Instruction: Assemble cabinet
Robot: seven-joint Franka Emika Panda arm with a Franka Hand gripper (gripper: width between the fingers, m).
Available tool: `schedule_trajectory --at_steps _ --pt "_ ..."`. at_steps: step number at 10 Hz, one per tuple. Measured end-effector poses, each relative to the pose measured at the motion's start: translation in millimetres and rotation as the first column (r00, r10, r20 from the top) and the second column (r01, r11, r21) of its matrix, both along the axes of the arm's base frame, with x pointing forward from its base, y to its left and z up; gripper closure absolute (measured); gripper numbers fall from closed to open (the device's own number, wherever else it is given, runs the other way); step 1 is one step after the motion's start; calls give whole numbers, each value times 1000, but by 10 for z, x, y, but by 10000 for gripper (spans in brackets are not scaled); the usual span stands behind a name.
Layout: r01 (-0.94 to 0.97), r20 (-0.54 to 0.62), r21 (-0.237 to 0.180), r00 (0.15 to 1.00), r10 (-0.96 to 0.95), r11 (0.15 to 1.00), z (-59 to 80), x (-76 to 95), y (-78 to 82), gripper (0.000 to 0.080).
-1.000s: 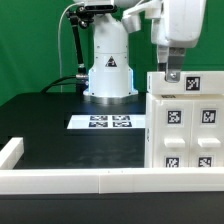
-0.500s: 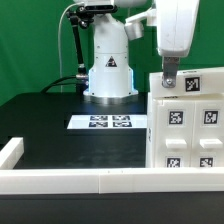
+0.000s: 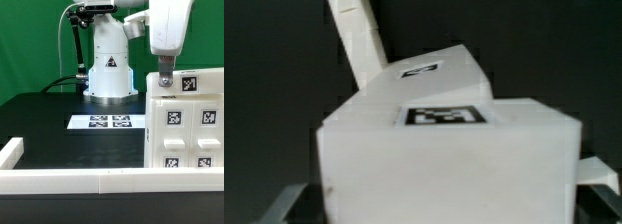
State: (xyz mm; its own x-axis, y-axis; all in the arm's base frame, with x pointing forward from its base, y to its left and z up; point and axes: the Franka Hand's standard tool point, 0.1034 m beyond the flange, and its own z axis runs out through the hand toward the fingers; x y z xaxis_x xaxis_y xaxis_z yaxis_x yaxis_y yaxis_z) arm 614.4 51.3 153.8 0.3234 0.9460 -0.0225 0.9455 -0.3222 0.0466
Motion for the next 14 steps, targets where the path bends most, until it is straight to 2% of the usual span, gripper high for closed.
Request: schedule_trajectory --at_steps 2,4,7,8,11,12,14 --pt "113 5 5 994 -113 994 8 2 19 236" --pt "344 14 17 939 -344 939 18 -14 94 236" --pt "638 11 34 769 -639 769 20 -63 183 236" --pt "730 11 41 682 -731 682 19 -81 221 236" --pt "877 -2 60 479 -878 478 17 -103 288 236" --pt "894 -3 62 445 -896 444 17 -104 299 236" --pt "949 -18 68 311 -950 309 15 -110 336 236"
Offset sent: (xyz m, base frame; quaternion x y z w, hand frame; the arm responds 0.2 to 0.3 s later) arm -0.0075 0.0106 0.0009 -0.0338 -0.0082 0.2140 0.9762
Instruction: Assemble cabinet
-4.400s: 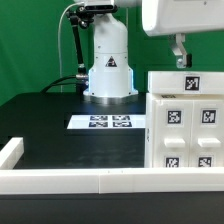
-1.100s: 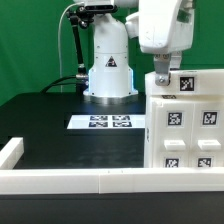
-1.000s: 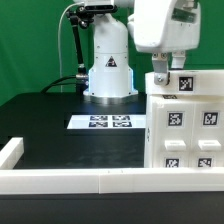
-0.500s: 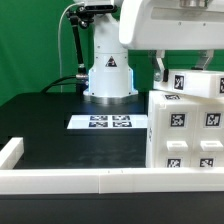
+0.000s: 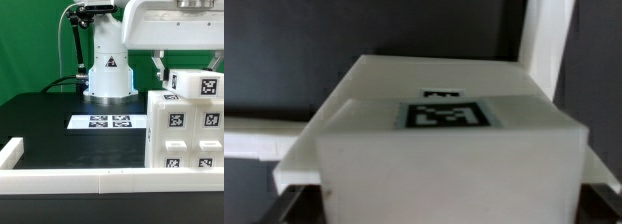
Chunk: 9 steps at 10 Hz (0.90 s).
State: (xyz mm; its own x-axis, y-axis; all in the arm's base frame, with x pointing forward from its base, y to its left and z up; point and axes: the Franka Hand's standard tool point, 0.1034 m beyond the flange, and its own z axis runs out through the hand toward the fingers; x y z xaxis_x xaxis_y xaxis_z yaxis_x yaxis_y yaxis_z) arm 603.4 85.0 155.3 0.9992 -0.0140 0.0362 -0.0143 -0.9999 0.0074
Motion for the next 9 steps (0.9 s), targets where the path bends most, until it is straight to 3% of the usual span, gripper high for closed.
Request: schedule_trajectory --at_steps 2,4,9 --pt "89 0 5 996 -89 996 -1 -3 16 236" --pt "328 15 36 944 -329 944 -10 2 109 236" --pt "693 -14 77 720 -694 717 -15 1 252 236"
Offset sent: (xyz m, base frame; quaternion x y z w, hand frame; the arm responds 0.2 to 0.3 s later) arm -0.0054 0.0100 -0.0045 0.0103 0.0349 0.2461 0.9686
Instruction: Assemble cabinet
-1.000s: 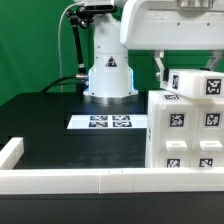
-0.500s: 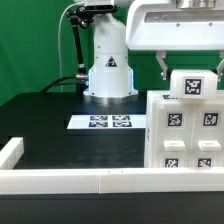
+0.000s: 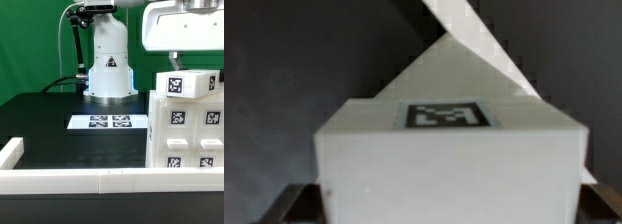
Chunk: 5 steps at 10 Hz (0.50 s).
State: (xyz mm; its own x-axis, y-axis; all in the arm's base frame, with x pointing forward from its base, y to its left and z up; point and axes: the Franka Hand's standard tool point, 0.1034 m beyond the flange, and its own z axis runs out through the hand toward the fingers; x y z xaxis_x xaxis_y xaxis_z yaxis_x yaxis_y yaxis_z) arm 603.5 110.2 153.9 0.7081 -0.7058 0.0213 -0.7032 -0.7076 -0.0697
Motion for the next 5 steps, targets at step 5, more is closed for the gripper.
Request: schedule_trajectory --at_steps 5 --pt "317 -32 53 948 -315 947 -9 -12 60 236"
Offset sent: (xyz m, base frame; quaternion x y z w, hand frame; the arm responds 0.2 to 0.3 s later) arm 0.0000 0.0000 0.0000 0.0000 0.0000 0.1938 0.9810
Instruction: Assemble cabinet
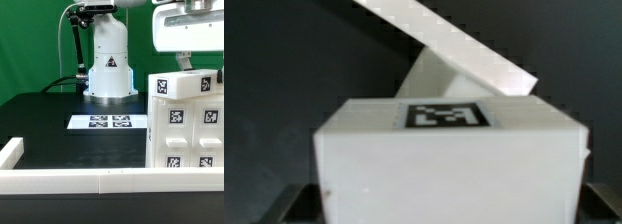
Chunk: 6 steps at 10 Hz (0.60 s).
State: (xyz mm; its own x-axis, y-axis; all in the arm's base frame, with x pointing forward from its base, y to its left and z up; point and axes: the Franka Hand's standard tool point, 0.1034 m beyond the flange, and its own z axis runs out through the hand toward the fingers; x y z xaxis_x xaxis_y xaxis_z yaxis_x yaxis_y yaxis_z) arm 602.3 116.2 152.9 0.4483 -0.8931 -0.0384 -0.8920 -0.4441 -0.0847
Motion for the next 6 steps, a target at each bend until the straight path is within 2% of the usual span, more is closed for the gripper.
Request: schedule_trajectory --at_steps 3,6 --pt "296 -26 25 955 -295 955 -29 7 33 236" --pt "514 -50 40 858 -512 857 -41 43 45 236"
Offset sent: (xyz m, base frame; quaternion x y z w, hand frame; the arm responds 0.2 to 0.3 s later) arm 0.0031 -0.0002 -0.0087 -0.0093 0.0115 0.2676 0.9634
